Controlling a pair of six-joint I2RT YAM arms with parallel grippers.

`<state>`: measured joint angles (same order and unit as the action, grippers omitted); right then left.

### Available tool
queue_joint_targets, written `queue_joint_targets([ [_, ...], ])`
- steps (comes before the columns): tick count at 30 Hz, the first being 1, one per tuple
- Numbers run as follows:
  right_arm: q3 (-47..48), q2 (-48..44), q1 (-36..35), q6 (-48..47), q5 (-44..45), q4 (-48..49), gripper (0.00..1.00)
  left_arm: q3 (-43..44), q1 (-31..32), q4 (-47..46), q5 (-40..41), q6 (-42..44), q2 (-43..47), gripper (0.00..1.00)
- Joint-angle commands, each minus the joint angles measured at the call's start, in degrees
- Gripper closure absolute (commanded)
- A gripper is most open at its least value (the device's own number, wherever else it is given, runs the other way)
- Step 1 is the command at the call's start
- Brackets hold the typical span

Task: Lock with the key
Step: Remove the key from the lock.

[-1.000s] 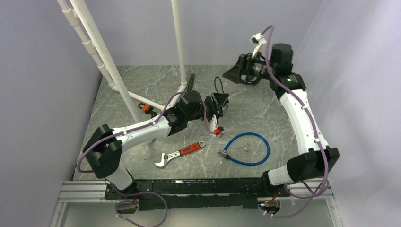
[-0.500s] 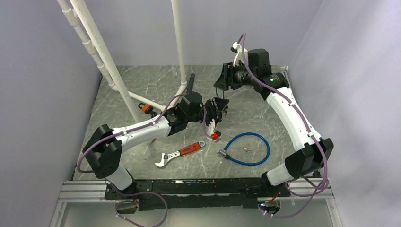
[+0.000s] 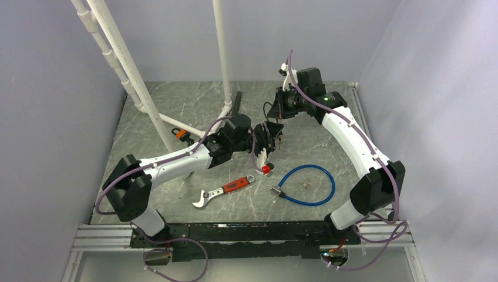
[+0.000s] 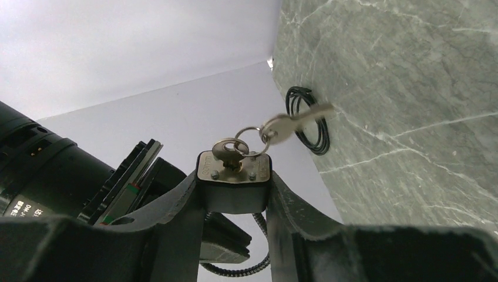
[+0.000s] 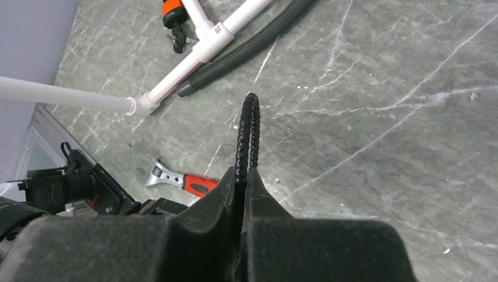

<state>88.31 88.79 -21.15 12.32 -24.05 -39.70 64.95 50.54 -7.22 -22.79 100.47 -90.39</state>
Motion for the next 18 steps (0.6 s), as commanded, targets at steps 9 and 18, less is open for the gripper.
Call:
queue_joint_targets([
  [9,-0.8,-6.1,9.8,-0.5,-7.3,24.3,1.00,2.1,-3.1,-1.7,3.3,-3.5,4.4,0.16],
  [18,-8.9,-10.4,18.2,0.6,-26.8,46.9,1.00,24.2,-17.4,26.6,-21.5,-52.0,4.7,0.15],
])
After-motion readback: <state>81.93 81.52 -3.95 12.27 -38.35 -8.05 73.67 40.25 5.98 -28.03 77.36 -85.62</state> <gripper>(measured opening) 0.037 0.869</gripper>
